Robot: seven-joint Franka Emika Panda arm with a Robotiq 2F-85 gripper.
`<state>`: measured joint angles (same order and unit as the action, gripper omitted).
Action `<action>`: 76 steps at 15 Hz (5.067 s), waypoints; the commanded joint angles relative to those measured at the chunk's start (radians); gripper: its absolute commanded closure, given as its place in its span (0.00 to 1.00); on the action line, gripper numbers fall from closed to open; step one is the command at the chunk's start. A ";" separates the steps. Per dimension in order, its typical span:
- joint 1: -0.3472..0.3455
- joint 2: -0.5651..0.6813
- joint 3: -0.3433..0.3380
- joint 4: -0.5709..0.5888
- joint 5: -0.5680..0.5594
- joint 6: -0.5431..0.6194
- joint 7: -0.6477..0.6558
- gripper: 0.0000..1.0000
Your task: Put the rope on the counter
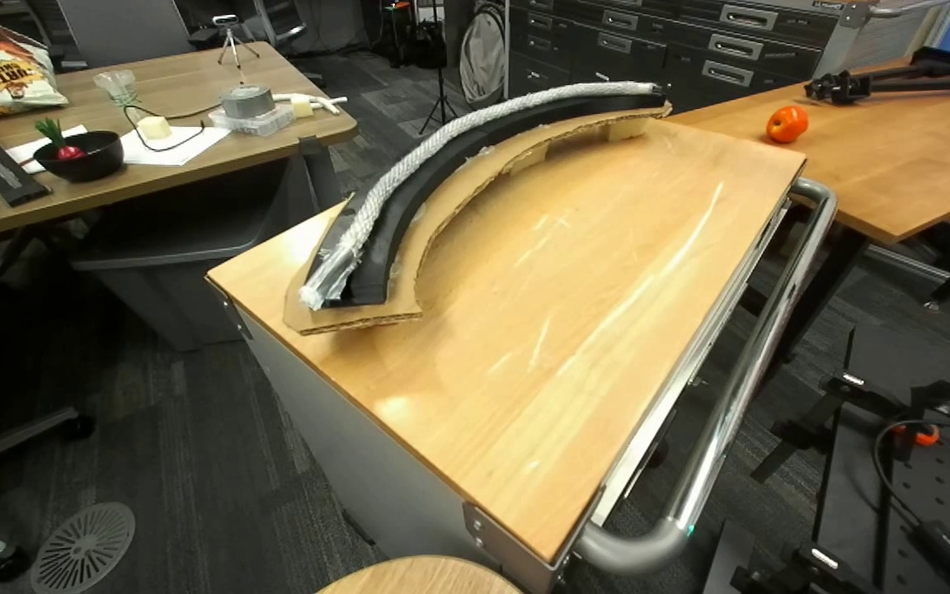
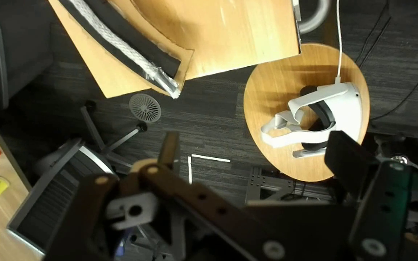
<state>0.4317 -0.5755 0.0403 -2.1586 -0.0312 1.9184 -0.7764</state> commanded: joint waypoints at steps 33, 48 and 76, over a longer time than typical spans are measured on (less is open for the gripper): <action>-0.053 0.041 0.033 0.028 0.046 -0.001 -0.001 0.00; -0.053 0.041 0.034 0.028 0.046 -0.001 -0.001 0.00; -0.123 0.345 -0.036 0.059 -0.064 0.160 -0.649 0.00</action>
<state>0.3232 -0.3466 0.0184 -2.2023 -0.1609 2.0572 -1.2818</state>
